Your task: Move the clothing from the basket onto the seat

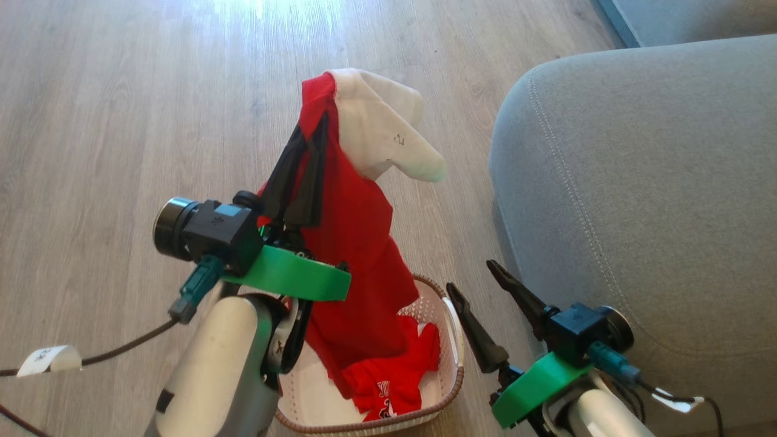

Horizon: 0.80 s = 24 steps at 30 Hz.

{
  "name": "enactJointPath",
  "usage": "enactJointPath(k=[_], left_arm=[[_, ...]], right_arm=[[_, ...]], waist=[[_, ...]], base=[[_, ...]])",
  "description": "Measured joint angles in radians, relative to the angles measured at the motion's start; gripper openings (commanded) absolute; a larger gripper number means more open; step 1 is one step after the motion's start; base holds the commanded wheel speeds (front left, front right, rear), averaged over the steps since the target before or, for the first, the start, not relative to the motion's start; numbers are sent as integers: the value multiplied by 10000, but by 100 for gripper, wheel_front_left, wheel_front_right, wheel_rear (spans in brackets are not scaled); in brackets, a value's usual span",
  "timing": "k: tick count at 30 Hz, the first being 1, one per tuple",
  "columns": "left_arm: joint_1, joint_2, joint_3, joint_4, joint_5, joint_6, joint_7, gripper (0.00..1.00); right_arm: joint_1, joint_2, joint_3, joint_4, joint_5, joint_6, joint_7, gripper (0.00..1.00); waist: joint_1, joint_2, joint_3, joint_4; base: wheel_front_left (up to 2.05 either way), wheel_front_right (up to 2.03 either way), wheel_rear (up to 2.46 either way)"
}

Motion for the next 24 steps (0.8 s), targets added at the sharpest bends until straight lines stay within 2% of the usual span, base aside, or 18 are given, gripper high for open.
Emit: enactJointPath(k=[5,11,17,24], left_arm=[[-2,-2,-13,48,0,0,0,0],[-14,0,-196,140,-21,77,0,0],[-103,6,-717,-100,-397,178,0,0],[-494,4,-1459,-311,-621,426,0,0]], right_arm=[[-44,-397,669,-652,-313,0,0,100],[-170,-525,1177,-663,-642,0,0,100],[-858,-518,1710,-226,-1039,0,0,100],[-1137,-136,1908,370,-1220,0,0,100]], waist=[[0,0,10,23],[0,0,6,83],[0,0,7,190],[0,0,-34,387]], base=[[0,0,0],[0,0,0],[0,0,0],[0,0,0]])
